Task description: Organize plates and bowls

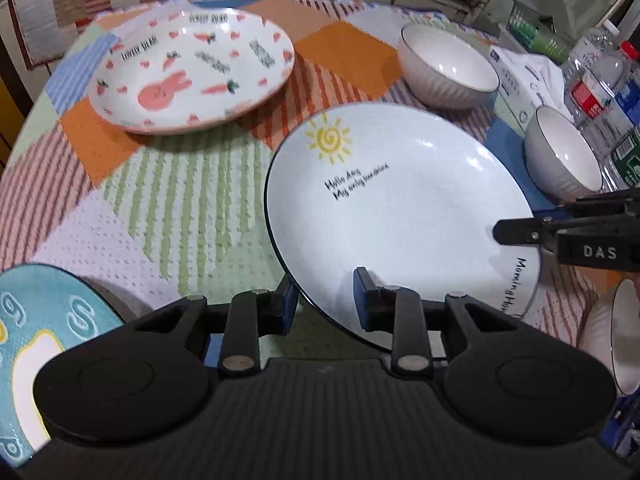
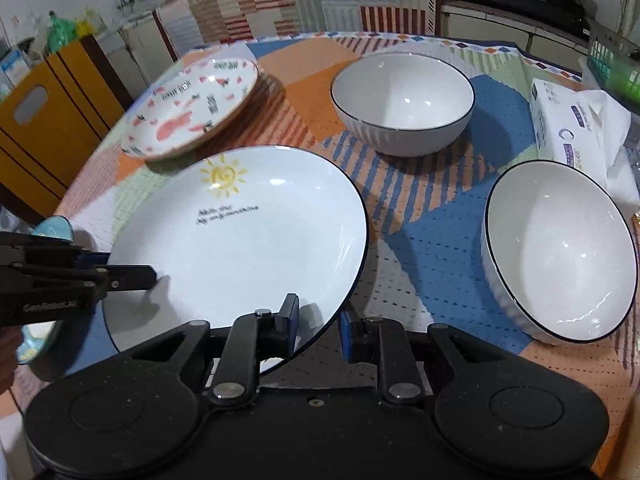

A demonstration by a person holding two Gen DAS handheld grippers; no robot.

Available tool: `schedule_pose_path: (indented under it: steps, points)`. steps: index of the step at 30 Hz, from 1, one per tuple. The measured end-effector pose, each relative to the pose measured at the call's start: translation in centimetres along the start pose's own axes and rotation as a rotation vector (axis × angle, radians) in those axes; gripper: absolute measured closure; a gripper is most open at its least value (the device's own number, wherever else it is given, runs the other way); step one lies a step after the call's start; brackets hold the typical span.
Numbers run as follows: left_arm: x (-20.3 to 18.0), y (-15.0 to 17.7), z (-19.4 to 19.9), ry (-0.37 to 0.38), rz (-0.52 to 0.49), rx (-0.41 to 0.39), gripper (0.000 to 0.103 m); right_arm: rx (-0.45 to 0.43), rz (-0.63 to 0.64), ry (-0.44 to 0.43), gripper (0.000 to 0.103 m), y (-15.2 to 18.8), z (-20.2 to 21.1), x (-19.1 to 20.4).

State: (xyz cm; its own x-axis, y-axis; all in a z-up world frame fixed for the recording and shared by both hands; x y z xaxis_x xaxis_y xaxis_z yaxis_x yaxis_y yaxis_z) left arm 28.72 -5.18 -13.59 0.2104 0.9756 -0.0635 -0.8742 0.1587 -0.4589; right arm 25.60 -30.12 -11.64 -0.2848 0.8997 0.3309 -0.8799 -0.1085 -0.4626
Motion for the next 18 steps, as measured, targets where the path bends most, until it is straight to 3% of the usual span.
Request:
schedule_pose_path:
  steps: [4,9,15,18]
  points:
    - [0.0,0.8,0.7,0.004,-0.015,0.027,0.077,0.038,-0.062,0.022,0.077,0.2,-0.8,-0.6]
    - [-0.1,1.3,2.2,0.033,-0.031,0.065,0.077,0.016,-0.061,0.063,0.077,0.8,-0.8,-0.1]
    - [-0.7,2.0,6.0,0.020,-0.088,0.052,0.076,-0.029,-0.022,0.132,0.054,0.2,2.2,1.5]
    - [-1.0,2.5,8.1,-0.001,-0.132,0.038,0.073,-0.060,-0.032,0.099,0.051,-0.1,4.1,2.9]
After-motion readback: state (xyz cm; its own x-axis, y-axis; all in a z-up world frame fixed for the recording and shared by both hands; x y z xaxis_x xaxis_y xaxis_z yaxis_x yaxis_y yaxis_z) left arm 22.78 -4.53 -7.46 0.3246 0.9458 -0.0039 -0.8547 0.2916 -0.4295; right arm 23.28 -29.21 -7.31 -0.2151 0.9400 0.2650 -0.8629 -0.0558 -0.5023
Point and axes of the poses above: each gripper's, at about its wrist camera, not at the fingertips, and z roughly against the way its jaws point, x to its left, y to its underside, the point moved 3 cm from there along -z, roughly the way its jaws point, and after that the axes turned 10 degrees about -y, right-handed, at the moved point
